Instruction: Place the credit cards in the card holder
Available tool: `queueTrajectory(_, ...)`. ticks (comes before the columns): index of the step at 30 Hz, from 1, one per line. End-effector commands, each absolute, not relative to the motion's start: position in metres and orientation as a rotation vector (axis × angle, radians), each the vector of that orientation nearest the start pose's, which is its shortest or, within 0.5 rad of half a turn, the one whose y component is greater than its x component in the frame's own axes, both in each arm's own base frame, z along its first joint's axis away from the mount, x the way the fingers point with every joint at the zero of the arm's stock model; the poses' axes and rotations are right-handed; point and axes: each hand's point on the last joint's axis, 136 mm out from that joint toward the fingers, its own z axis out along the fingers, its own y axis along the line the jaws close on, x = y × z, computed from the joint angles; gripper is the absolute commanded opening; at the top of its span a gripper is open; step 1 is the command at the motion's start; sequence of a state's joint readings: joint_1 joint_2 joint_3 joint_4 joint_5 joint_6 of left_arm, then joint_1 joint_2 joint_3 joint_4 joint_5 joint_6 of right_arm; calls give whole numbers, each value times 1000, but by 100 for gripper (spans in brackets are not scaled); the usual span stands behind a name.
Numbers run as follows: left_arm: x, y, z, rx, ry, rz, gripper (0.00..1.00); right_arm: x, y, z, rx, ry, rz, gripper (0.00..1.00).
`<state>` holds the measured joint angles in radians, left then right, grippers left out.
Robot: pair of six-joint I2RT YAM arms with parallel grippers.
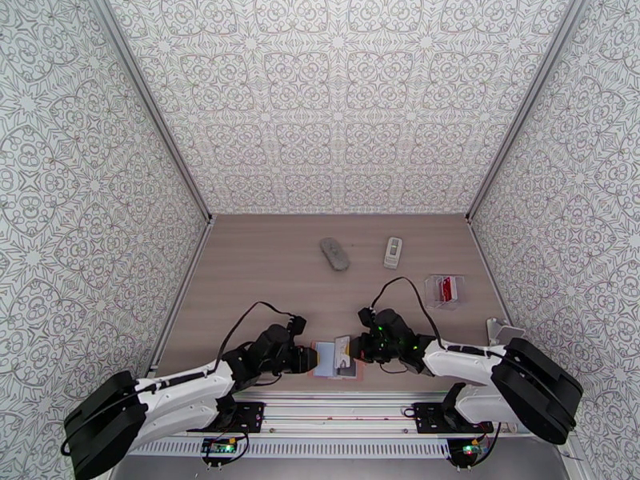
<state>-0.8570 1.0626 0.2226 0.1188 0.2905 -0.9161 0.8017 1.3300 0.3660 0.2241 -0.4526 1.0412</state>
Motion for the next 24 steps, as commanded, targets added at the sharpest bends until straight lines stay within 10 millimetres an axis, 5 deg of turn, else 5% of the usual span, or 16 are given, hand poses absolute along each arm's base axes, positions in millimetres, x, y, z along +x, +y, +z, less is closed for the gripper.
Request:
queueTrajectory(1,155,-254,55,98,2539,-1161,25,163,275,40,100,2711,1273,0)
queueTrajectory(24,146,-240,23,-31,2629,-1016,16,156,283,30,174,2784,1215,0)
